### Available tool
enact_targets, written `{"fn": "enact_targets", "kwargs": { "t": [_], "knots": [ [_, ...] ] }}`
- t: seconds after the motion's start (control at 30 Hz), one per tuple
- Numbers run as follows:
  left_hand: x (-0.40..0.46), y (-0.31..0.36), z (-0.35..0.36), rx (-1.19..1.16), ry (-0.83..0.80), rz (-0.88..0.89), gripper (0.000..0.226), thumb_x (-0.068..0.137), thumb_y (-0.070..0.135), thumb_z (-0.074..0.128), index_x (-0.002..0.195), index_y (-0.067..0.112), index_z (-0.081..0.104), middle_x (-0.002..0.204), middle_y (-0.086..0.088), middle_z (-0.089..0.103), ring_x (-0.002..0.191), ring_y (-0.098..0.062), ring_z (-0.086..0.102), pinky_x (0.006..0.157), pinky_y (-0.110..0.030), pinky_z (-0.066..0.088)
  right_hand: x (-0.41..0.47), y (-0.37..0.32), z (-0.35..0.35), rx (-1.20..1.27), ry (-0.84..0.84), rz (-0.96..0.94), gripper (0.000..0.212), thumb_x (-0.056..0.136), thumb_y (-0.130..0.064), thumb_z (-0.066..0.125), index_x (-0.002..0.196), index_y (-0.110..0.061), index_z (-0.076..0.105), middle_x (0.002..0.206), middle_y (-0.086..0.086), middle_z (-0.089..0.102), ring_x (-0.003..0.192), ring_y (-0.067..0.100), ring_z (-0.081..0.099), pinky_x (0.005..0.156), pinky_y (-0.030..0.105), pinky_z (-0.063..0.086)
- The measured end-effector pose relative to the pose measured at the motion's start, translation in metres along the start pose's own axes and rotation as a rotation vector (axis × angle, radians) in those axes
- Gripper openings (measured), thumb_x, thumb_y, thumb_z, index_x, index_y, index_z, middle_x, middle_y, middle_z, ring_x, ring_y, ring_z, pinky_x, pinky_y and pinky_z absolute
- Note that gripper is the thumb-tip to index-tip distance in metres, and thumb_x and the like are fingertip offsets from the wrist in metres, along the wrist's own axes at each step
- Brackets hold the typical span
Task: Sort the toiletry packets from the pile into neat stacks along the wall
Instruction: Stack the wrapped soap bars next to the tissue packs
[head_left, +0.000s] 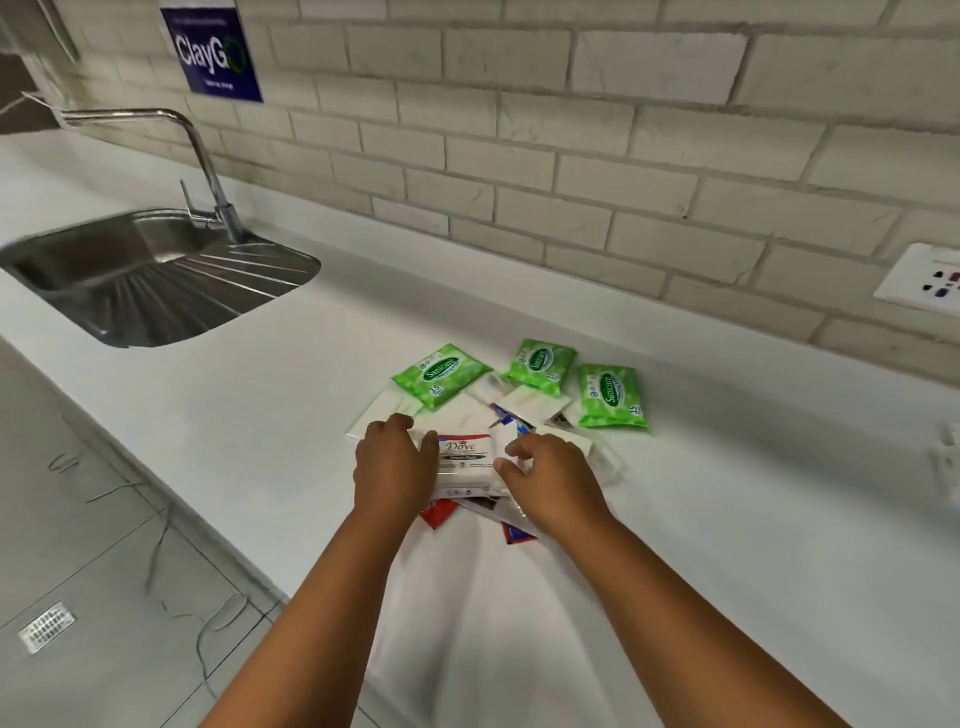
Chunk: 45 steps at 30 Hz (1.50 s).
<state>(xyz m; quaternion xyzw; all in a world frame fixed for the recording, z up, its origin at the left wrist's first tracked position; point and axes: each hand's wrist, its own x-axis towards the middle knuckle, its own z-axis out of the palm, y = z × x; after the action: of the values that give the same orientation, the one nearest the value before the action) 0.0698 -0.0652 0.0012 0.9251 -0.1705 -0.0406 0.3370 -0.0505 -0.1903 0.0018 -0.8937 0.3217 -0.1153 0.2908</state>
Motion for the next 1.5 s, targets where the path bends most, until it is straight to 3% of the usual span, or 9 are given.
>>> {"fn": "enact_targets", "kwargs": {
  "t": [0.2,0.33,0.5,0.67,0.83,0.97,1.1,1.3,1.5],
  "knots": [
    [0.014,-0.025,0.005,-0.081,-0.158,-0.083,0.050,0.092,0.045,0.053,0.123,0.007,0.053,0.116,-0.013,0.058,0.103,-0.030,0.059,0.087,-0.037,0.049,0.012,-0.019,0.028,-0.064,0.072,0.102,0.033,0.089,-0.044,0.057,0.102,-0.017,0.072,0.109,0.007,0.060,0.103,0.026,0.058,0.085,0.037,0.052],
    [0.014,-0.029,0.006,-0.106,-0.210,-0.088,0.039,0.095,0.041,0.050,0.109,0.005,0.057,0.104,-0.010,0.063,0.094,-0.025,0.059,0.072,-0.028,0.039,0.012,-0.024,0.035,-0.124,0.089,0.146,0.038,0.091,-0.044,0.055,0.111,-0.014,0.068,0.115,0.008,0.059,0.108,0.027,0.055,0.088,0.038,0.050],
    [0.013,-0.025,0.003,-0.134,-0.252,-0.067,0.032,0.098,0.035,0.047,0.097,0.007,0.061,0.090,-0.006,0.063,0.076,-0.018,0.051,0.066,-0.026,0.035,0.011,-0.024,0.043,-0.119,0.092,0.161,0.034,0.091,-0.042,0.052,0.105,-0.018,0.071,0.107,0.007,0.065,0.103,0.029,0.056,0.084,0.040,0.050],
    [0.012,-0.023,0.001,-0.237,-0.251,-0.054,0.034,0.092,0.039,0.057,0.107,0.009,0.061,0.098,-0.002,0.062,0.084,-0.018,0.055,0.072,-0.027,0.040,0.006,-0.021,0.046,-0.001,0.141,0.204,0.029,0.088,-0.040,0.054,0.093,-0.019,0.073,0.092,0.003,0.070,0.092,0.028,0.060,0.076,0.038,0.053],
    [0.005,-0.012,0.000,-0.376,-0.221,-0.029,0.040,0.090,0.040,0.060,0.118,0.011,0.061,0.103,0.000,0.065,0.091,-0.017,0.060,0.078,-0.031,0.049,-0.003,-0.015,0.039,0.110,0.289,0.181,0.028,0.089,-0.036,0.057,0.102,-0.016,0.073,0.100,0.003,0.070,0.096,0.026,0.061,0.081,0.036,0.052],
    [-0.008,0.015,0.007,-0.443,-0.205,0.029,0.040,0.092,0.036,0.060,0.123,0.010,0.059,0.103,0.003,0.061,0.087,-0.011,0.055,0.064,-0.017,0.042,-0.011,-0.001,0.020,0.188,0.425,0.173,0.025,0.089,-0.033,0.059,0.103,-0.017,0.072,0.101,0.003,0.070,0.098,0.027,0.060,0.084,0.040,0.052],
    [-0.024,0.047,0.024,-0.485,-0.241,0.080,0.039,0.092,0.039,0.060,0.121,0.013,0.060,0.101,0.006,0.063,0.090,-0.012,0.061,0.076,-0.027,0.050,-0.023,0.026,-0.008,0.197,0.496,0.197,0.026,0.089,-0.034,0.058,0.105,-0.019,0.071,0.105,0.002,0.070,0.099,0.027,0.060,0.085,0.038,0.052],
    [-0.066,0.104,0.069,-0.531,-0.347,0.151,0.029,0.091,0.038,0.060,0.110,0.017,0.064,0.102,0.006,0.068,0.092,-0.016,0.066,0.071,-0.024,0.055,-0.055,0.086,-0.061,0.149,0.601,0.251,0.025,0.090,-0.031,0.059,0.108,-0.018,0.070,0.109,0.003,0.068,0.102,0.028,0.056,0.087,0.036,0.050],
    [-0.120,0.169,0.112,-0.640,-0.481,0.162,0.023,0.092,0.028,0.059,0.111,0.017,0.067,0.100,0.005,0.071,0.085,-0.015,0.065,0.086,-0.041,0.055,-0.091,0.148,-0.118,0.019,0.703,0.297,0.027,0.090,-0.032,0.060,0.112,-0.019,0.069,0.117,0.002,0.064,0.107,0.028,0.050,0.086,0.038,0.047]
  ]
}}
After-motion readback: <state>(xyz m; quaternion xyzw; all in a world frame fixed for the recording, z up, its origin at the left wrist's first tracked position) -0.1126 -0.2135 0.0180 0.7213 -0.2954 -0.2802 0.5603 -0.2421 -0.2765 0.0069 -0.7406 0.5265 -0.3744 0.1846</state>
